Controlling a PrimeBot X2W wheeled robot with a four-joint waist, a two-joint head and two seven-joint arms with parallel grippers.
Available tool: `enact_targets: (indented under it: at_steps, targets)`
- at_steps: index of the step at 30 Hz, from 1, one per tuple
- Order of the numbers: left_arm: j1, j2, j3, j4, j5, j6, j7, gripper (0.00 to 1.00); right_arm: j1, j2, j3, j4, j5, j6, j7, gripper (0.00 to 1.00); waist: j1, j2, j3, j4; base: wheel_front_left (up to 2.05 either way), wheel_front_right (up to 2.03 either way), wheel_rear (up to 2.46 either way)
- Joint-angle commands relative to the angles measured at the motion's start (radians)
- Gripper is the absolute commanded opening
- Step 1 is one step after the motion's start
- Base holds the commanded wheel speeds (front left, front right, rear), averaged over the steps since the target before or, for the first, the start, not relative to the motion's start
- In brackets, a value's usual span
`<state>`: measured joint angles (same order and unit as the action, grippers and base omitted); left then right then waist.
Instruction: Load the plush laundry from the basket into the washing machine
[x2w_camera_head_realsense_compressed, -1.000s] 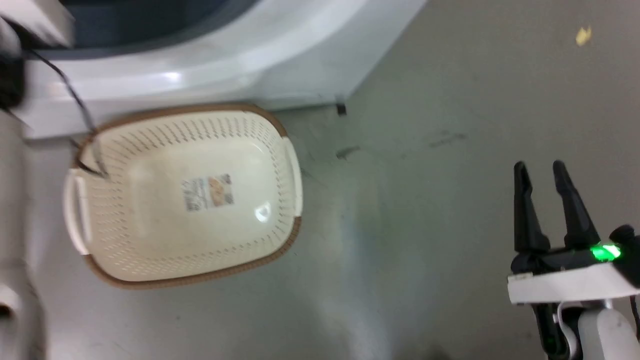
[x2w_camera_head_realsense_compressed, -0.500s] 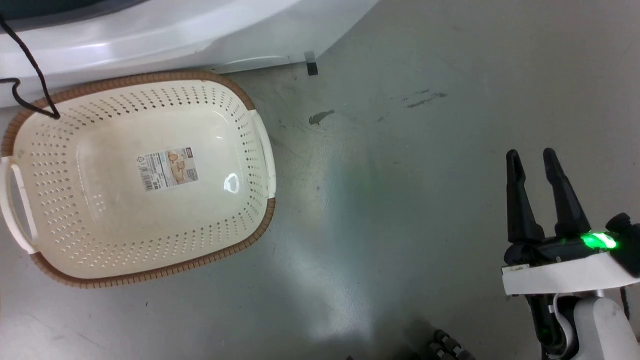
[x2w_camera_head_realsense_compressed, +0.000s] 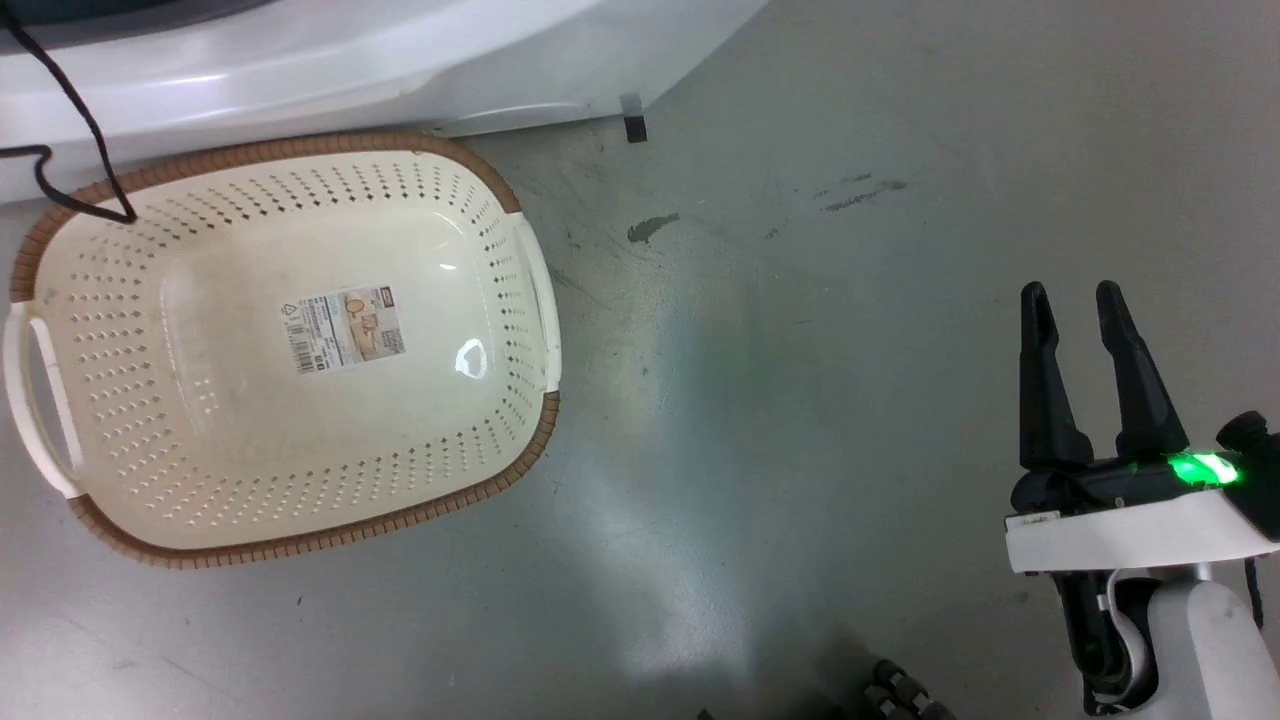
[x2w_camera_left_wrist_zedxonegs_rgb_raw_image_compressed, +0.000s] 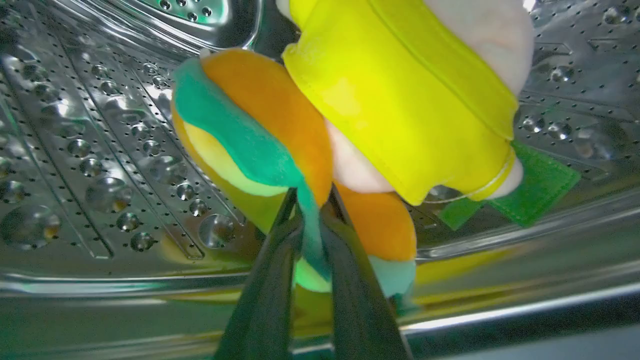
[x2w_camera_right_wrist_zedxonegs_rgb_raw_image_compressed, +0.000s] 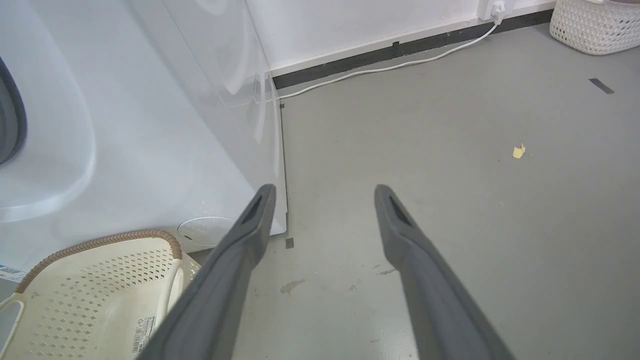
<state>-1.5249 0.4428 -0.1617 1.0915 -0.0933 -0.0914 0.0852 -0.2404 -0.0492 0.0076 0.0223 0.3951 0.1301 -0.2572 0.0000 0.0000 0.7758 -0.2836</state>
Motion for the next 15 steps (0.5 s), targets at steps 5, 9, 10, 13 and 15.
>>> enact_targets:
  at_steps: [5, 9, 10, 13, 15]
  targets:
    - [0.025, -0.019, -0.005, 0.050, -0.022, -0.005, -0.051, 1.00, -0.017, -0.001, -0.010, 0.002, -0.019, 0.001, -0.005, 1.00, 0.0000, 0.0000, -0.039, 0.015, 0.00, 0.00, 0.00]
    - [0.050, -0.040, -0.005, 0.082, -0.038, -0.007, -0.094, 1.00, -0.007, -0.001, -0.028, 0.003, -0.042, 0.001, -0.005, 1.00, 0.0000, 0.0000, -0.093, 0.036, 0.00, 0.00, 0.00]
    - [0.060, -0.045, -0.003, 0.090, -0.043, -0.008, -0.105, 1.00, -0.003, -0.001, -0.033, 0.005, -0.048, 0.001, -0.005, 1.00, 0.0000, 0.0000, -0.110, 0.042, 0.00, 0.00, 0.00]
    - [0.102, -0.065, -0.004, 0.112, -0.058, -0.014, -0.151, 1.00, 0.015, -0.001, -0.047, 0.014, -0.070, 0.001, -0.005, 1.00, 0.0000, 0.0000, -0.176, 0.063, 0.00, 0.00, 0.00]
    - [0.136, -0.089, -0.004, 0.120, -0.071, -0.019, -0.190, 1.00, 0.031, -0.001, -0.062, 0.019, -0.083, 0.001, -0.005, 1.00, 0.0000, 0.0000, -0.227, 0.085, 0.00, 0.00, 0.00]
